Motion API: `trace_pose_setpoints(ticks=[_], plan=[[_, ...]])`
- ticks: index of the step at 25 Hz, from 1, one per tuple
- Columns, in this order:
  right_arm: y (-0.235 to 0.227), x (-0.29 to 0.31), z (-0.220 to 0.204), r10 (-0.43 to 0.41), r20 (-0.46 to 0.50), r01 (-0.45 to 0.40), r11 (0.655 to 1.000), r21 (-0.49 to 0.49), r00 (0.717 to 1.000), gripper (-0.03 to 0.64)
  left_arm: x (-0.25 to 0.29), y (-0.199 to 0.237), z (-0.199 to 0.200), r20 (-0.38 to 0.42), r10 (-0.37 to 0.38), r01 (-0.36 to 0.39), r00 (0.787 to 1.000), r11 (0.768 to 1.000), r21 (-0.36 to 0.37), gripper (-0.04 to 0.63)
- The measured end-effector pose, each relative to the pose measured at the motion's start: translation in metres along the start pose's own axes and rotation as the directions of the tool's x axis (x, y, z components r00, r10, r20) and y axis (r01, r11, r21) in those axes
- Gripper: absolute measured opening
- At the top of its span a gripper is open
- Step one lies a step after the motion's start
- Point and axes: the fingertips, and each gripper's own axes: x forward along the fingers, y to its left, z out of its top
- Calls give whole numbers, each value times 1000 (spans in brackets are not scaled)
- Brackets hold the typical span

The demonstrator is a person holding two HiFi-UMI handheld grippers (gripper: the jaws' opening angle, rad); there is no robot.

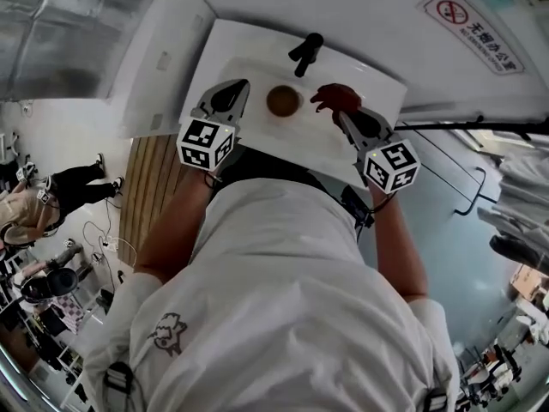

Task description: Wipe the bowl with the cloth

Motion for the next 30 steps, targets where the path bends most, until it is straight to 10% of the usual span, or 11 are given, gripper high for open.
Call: trace_pose_setpoints(ticks=[30], plan=[[182, -58, 2, -270, 138, 267, 963, 45, 953, 52, -161, -54, 14, 147, -422, 422, 895, 906, 30, 14]])
